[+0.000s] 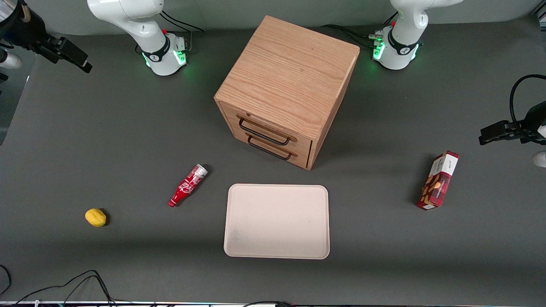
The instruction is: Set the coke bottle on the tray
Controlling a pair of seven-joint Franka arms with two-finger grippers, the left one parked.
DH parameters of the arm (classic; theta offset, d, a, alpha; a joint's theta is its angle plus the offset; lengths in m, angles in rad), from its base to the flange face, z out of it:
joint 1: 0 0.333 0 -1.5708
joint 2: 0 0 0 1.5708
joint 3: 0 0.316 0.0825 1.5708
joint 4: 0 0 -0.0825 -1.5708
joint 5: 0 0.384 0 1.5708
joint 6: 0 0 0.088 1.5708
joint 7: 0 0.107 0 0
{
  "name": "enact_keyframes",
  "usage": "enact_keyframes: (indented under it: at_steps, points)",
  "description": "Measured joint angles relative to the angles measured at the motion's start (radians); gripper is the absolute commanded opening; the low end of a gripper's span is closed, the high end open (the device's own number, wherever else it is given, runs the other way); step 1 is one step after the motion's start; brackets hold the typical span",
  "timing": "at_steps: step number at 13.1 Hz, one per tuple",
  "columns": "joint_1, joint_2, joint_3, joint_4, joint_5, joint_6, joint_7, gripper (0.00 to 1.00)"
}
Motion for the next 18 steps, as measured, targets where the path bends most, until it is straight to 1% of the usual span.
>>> enact_keyframes:
  at_steps: [8, 11, 14, 16, 18]
  points:
    - [0.001, 0.006, -0.011, -0.001, 0.001, -0.003, -0.011, 1.0]
    - [0.008, 0.028, 0.003, 0.011, 0.005, 0.003, -0.011, 1.0]
    - [0.01, 0.153, 0.054, 0.113, 0.008, 0.033, 0.042, 1.0]
    - [0.01, 0.27, 0.094, 0.168, 0.01, 0.097, 0.16, 1.0]
    - [0.012, 0.375, 0.132, 0.16, 0.01, 0.184, 0.323, 1.0]
